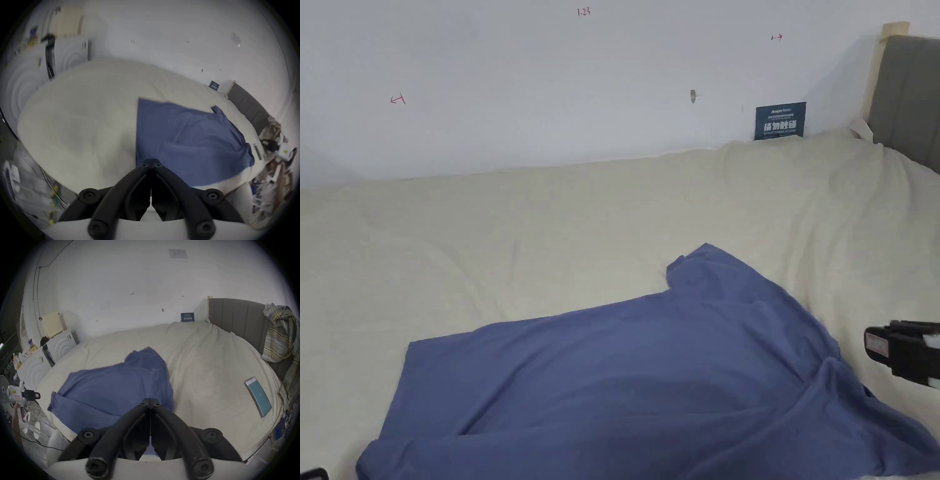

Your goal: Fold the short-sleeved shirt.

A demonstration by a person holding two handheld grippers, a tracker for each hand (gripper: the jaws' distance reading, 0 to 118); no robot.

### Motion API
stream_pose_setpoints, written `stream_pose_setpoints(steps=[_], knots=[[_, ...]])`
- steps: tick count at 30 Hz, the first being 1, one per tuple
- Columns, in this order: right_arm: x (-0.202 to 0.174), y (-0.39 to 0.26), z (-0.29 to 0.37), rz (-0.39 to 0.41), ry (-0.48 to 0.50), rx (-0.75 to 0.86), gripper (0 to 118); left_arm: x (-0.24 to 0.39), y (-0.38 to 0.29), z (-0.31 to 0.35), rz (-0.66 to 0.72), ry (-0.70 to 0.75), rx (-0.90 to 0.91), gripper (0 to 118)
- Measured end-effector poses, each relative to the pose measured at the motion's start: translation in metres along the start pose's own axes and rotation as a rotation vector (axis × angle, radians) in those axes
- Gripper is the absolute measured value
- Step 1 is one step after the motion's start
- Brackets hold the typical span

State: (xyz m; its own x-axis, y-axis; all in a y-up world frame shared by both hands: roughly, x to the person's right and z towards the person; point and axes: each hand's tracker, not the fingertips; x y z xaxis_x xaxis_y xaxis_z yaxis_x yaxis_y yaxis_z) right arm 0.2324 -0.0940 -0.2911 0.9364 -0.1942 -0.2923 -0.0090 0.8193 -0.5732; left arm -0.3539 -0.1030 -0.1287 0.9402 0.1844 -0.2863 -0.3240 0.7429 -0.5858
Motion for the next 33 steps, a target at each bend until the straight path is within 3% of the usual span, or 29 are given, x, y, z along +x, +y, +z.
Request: stream_pose_setpoints(steps=[2, 4, 6, 11, 15, 16, 18, 19, 22, 25, 29, 30, 31, 32, 33], knots=[[0.0, 0.016, -0.009, -0.054, 0.084, -0.027, 0, -0.002, 0.024, -0.011, -0.056, 0.002, -0.027, 0], [-0.002, 0.033, -0.023, -0.037, 0.06, -0.031, 0, 0.004, 0.045, -0.024, -0.047, -0.04, -0.028, 0], [-0.005, 0.049, -0.042, 0.036, 0.01, -0.034, 0, 0.004, 0.062, -0.042, -0.074, -0.066, -0.022, 0], [0.013, 0.087, -0.11, -0.009, 0.034, -0.149, 0, 0.017, 0.109, -0.089, -0.13, -0.05, -0.017, 0], [0.025, 0.105, -0.175, 0.021, -0.036, -0.233, 0, 0.022, 0.131, -0.127, -0.156, -0.056, -0.04, 0], [0.027, 0.108, -0.188, 0.016, -0.039, -0.254, 11, 0.023, 0.134, -0.135, -0.157, -0.056, -0.042, 0], [0.036, 0.116, -0.22, -0.038, -0.013, -0.368, 70, 0.03, 0.138, -0.15, -0.175, -0.048, -0.053, 0], [0.04, 0.116, -0.236, -0.066, -0.019, -0.404, 93, 0.032, 0.139, -0.156, -0.189, -0.034, -0.033, 0], [0.045, 0.116, -0.261, -0.084, -0.049, -0.408, 92, 0.039, 0.138, -0.163, -0.239, 0.005, -0.028, 0], [0.038, 0.113, -0.282, -0.02, -0.089, -0.438, 92, 0.041, 0.135, -0.17, -0.278, 0.055, -0.044, 0], [0.032, 0.109, -0.302, 0.036, -0.125, -0.492, 90, 0.027, 0.134, -0.173, -0.132, -0.042, -0.098, 0], [0.033, 0.107, -0.307, 0.037, -0.116, -0.503, 78, 0.021, 0.134, -0.175, -0.104, -0.089, -0.105, 0], [0.033, 0.105, -0.309, 0.036, -0.114, -0.527, 55, 0.018, 0.134, -0.175, -0.101, -0.099, -0.111, 0], [0.027, 0.105, -0.308, 0.042, -0.152, -0.532, 45, 0.019, 0.135, -0.177, -0.13, -0.066, -0.137, 0], [0.025, 0.107, -0.304, 0.057, -0.175, -0.504, 21, 0.022, 0.134, -0.179, -0.206, 0.006, -0.183, 0]])
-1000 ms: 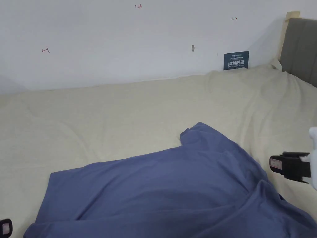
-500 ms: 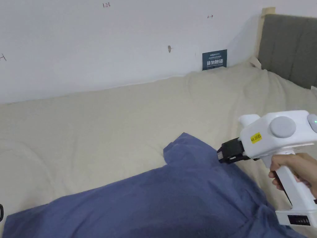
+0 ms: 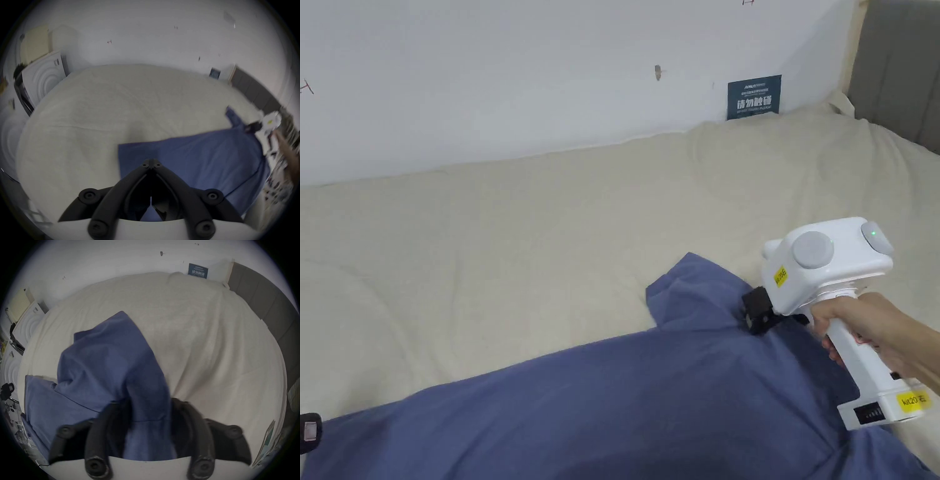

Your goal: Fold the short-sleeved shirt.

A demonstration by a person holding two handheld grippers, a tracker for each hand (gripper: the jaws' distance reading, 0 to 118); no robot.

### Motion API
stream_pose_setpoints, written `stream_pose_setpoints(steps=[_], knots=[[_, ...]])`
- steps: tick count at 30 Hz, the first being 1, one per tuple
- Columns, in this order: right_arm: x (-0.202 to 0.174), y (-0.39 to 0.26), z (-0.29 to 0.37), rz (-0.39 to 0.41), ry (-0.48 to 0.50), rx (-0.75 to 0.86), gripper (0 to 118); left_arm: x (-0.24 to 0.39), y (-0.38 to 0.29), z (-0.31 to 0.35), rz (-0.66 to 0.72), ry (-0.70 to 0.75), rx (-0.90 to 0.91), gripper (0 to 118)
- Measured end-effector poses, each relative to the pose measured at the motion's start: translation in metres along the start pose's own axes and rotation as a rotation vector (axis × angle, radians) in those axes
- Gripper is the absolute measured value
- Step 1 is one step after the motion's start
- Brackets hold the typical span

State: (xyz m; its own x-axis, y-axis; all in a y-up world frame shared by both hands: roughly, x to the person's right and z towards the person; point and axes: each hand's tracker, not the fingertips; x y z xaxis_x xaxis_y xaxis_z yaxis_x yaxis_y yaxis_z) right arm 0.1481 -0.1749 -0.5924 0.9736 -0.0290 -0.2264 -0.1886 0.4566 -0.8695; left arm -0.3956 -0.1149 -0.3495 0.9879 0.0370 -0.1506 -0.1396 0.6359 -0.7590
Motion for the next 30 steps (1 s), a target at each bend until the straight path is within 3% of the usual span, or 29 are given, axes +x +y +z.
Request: stream_pose_setpoints(steps=[1, 7, 15, 16, 18, 19, 23, 26, 30], knots=[[0.002, 0.001, 0.006, -0.004, 0.04, 0.012, 6, 0.003, 0.002, -0.002, -0.066, 0.046, -0.02, 0], [0.001, 0.003, 0.012, -0.052, 0.029, 0.017, 5, -0.004, -0.004, -0.006, -0.019, 0.063, -0.062, 0], [-0.004, 0.002, 0.039, -0.05, 0.034, 0.05, 5, -0.004, 0.026, -0.02, -0.016, 0.062, -0.033, 0], [-0.005, 0.002, 0.041, -0.044, 0.032, 0.052, 5, -0.004, 0.034, -0.027, -0.015, 0.066, -0.045, 6], [-0.007, 0.001, 0.043, -0.03, 0.026, 0.054, 5, -0.009, 0.053, -0.044, 0.012, 0.067, -0.099, 42], [-0.004, 0.004, 0.04, -0.022, 0.022, 0.055, 5, -0.01, 0.058, -0.053, 0.019, 0.048, -0.136, 52], [-0.003, 0.006, 0.038, -0.017, 0.02, 0.056, 5, -0.018, 0.065, -0.092, 0.052, -0.022, -0.262, 56], [-0.003, 0.006, 0.037, -0.013, 0.02, 0.055, 5, -0.007, 0.061, -0.103, 0.018, 0.039, -0.287, 56], [-0.006, 0.005, 0.039, -0.009, 0.021, 0.049, 5, -0.005, 0.054, -0.113, 0.066, 0.008, -0.287, 56]])
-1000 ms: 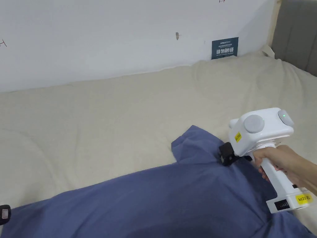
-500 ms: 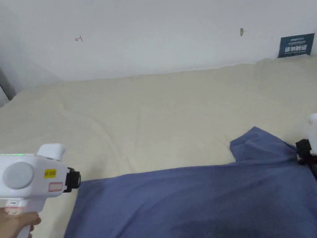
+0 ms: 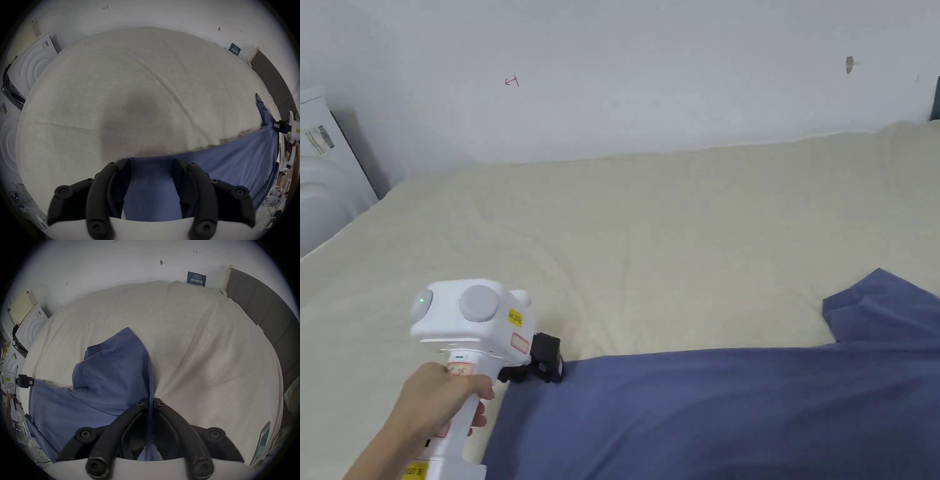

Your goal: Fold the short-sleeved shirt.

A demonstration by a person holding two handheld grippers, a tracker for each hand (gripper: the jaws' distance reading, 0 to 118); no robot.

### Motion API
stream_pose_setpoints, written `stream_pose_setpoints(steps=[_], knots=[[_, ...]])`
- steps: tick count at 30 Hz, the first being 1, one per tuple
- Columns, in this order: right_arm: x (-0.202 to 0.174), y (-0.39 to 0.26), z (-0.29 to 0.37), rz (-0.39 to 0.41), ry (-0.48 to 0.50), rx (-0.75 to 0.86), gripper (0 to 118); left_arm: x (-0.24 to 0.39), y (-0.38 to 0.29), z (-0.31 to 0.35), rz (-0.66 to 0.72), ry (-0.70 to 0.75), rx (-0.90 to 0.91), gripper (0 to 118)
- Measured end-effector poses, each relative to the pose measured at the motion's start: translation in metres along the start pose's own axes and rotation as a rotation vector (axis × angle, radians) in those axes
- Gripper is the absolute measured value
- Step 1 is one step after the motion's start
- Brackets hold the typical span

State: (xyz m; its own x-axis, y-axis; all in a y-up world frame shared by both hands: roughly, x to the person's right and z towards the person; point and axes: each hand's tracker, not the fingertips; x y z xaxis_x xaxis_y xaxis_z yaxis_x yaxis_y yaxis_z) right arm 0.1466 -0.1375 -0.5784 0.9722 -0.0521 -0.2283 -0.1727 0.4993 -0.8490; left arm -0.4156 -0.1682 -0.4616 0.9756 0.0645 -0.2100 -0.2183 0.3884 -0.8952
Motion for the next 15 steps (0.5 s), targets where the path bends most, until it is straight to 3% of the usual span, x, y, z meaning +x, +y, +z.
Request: stream_pose_setpoints(steps=[3, 4, 6, 9, 15], knots=[[-0.002, -0.001, 0.0, 0.007, -0.005, 0.001, 5, 0.002, 0.002, 0.004, -0.018, 0.018, 0.004, 54], [-0.003, -0.001, 0.0, 0.013, -0.008, 0.002, 5, 0.003, 0.002, 0.006, -0.027, 0.033, 0.016, 45], [-0.005, -0.002, -0.001, 0.013, -0.012, 0.0, 5, 0.004, 0.0, 0.01, -0.05, 0.072, 0.039, 41], [-0.005, -0.003, -0.004, 0.01, -0.014, 0.001, 5, 0.0, -0.001, -0.002, -0.083, 0.118, 0.021, 2], [-0.001, -0.002, -0.001, -0.011, -0.002, 0.003, 5, -0.007, 0.002, -0.001, -0.056, 0.104, 0.029, 0]])
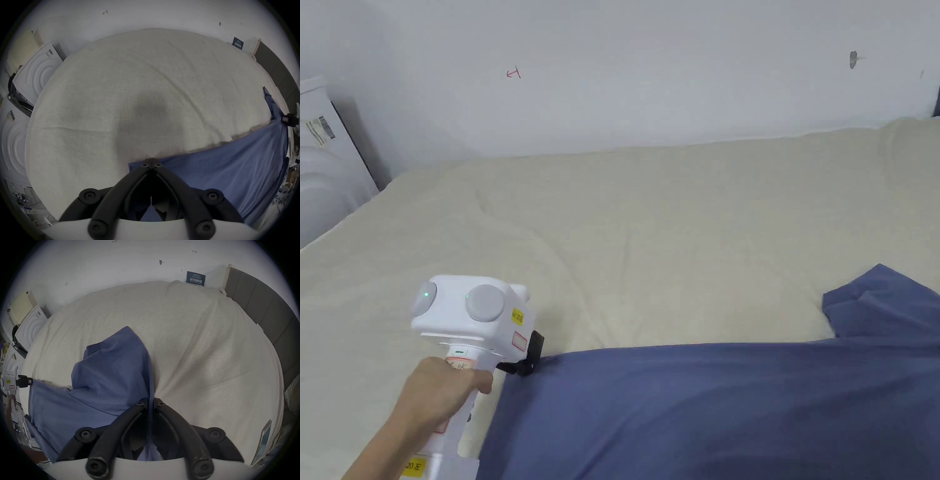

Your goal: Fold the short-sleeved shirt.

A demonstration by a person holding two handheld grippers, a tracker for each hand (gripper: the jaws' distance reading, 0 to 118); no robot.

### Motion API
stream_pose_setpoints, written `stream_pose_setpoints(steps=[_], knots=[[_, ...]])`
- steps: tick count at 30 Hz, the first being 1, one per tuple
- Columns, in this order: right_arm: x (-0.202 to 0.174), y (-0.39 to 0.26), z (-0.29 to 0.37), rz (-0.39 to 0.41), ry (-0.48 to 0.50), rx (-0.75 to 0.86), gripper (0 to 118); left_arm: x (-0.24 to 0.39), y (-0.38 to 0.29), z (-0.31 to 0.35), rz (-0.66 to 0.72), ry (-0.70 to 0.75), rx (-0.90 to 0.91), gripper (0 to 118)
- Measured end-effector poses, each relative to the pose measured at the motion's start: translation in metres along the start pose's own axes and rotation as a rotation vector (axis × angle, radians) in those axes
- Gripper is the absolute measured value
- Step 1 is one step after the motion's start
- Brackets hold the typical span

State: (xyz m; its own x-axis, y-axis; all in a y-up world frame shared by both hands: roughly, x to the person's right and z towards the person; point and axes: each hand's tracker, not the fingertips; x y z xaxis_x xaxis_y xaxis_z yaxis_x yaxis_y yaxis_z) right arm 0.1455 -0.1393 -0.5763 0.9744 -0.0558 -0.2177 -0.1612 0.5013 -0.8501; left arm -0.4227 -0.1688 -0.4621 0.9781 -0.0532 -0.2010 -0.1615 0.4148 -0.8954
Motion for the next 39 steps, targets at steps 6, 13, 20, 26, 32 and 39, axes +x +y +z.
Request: stream_pose_setpoints(steps=[6, 13, 20, 26, 32, 39], knots=[[0.006, 0.004, -0.004, -0.005, 0.002, 0.004, 5, -0.008, 0.004, 0.008, -0.025, 0.002, 0.018, 0], [0.004, 0.003, -0.004, -0.005, -0.001, 0.002, 5, -0.014, 0.02, 0.023, -0.017, 0.01, 0.026, 0], [0.008, 0.003, -0.01, -0.003, 0.001, -0.001, 5, -0.02, 0.016, 0.028, 0.037, -0.024, 0.039, 76], [0.011, 0.003, -0.016, -0.011, 0.003, -0.01, 5, -0.016, 0.003, -0.007, 0.024, 0.016, -0.073, 92], [0.009, 0.003, -0.015, -0.003, 0.006, -0.016, 5, -0.008, -0.004, 0.001, 0.078, -0.027, -0.056, 69], [0.005, 0.004, -0.002, -0.007, 0.002, -0.008, 5, 0.017, -0.005, 0.011, -0.065, -0.007, -0.032, 0]])
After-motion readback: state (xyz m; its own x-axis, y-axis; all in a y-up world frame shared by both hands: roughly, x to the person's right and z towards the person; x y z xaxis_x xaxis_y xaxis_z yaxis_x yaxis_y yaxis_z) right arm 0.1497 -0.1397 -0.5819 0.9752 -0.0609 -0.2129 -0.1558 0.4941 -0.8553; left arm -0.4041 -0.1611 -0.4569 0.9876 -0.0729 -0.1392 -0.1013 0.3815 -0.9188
